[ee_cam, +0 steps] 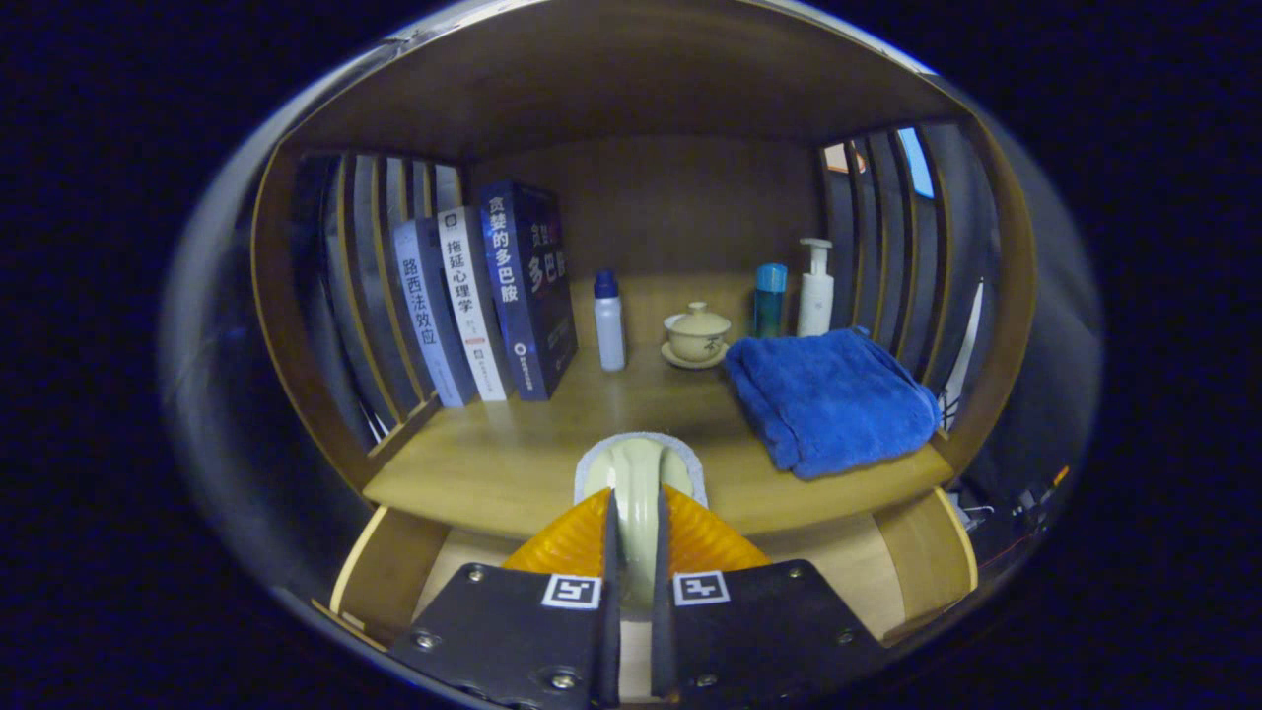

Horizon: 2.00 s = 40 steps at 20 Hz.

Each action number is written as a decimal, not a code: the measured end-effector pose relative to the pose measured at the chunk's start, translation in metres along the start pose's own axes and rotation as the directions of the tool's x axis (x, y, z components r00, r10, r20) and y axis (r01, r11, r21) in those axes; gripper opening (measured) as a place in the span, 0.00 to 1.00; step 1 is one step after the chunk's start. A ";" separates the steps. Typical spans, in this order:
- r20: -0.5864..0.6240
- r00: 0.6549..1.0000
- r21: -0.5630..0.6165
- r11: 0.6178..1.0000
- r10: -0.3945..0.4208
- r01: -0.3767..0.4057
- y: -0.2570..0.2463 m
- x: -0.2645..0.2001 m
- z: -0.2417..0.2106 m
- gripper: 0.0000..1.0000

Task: Pull open the drawer, take out the items inside it, and place them on the countertop above the cabinet.

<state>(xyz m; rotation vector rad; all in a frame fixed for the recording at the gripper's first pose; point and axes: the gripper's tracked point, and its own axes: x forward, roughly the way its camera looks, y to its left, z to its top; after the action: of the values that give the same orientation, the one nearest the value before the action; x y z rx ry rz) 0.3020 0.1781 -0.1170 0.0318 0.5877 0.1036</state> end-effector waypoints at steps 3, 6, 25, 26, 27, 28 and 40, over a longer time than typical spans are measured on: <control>-0.014 1.000 -0.001 1.000 -0.001 0.001 -0.001 0.017 0.000 0.13; 0.049 0.999 0.016 1.000 -0.009 0.008 -0.004 0.026 0.016 0.13; 0.284 0.958 -0.106 0.994 0.044 -0.014 0.018 -0.001 0.024 0.80; 0.311 0.949 -0.101 0.995 0.050 -0.020 0.019 -0.007 0.027 0.79; 0.335 0.941 -0.096 0.995 0.051 -0.020 0.018 -0.012 0.029 0.79; 0.354 0.934 -0.094 0.995 0.052 -0.020 0.017 -0.016 0.031 0.79; 0.367 0.928 -0.103 0.994 0.069 -0.033 0.013 -0.018 0.023 0.79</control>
<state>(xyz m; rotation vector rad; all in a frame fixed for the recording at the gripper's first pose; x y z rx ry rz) 0.2994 0.1888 -0.0871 -0.0259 0.2028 0.1720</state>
